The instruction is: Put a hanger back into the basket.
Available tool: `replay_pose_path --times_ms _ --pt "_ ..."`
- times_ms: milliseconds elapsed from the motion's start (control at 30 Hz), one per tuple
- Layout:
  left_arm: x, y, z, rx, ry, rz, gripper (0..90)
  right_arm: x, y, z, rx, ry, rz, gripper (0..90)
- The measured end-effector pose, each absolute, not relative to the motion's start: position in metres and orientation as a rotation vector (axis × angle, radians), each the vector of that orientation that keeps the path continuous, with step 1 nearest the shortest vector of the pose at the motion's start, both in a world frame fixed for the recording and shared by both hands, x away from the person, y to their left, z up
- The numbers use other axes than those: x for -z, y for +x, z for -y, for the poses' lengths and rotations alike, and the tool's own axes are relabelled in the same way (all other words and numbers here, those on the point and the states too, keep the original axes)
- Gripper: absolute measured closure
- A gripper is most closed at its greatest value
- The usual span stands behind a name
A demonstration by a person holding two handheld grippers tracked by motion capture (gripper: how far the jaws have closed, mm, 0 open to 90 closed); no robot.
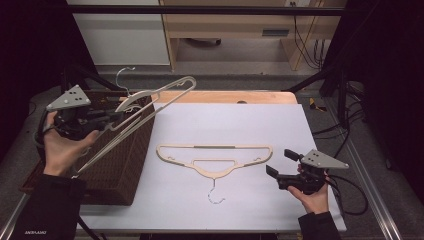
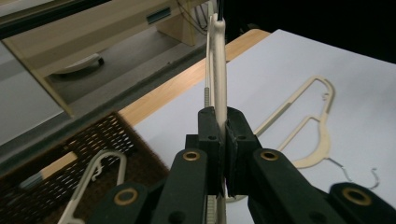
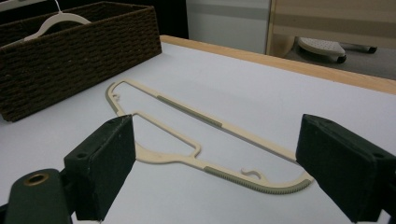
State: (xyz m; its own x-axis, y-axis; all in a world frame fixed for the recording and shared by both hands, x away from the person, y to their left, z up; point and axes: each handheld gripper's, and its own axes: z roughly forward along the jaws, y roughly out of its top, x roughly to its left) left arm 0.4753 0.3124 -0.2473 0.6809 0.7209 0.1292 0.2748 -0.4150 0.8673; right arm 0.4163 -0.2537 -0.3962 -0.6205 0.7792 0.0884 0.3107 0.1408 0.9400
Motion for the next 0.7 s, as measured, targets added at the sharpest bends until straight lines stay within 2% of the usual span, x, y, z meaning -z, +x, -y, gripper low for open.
replay_pose_path --times_ms 300,700 --pt "0.264 0.489 -0.366 -0.635 1.976 -0.893 86.6 0.398 0.417 0.255 -1.481 1.050 -2.001 12.2" --pt "0.287 0.492 -0.413 -0.617 1.923 -1.017 86.6 0.399 0.418 0.254 -1.474 1.055 -2.008 12.2"
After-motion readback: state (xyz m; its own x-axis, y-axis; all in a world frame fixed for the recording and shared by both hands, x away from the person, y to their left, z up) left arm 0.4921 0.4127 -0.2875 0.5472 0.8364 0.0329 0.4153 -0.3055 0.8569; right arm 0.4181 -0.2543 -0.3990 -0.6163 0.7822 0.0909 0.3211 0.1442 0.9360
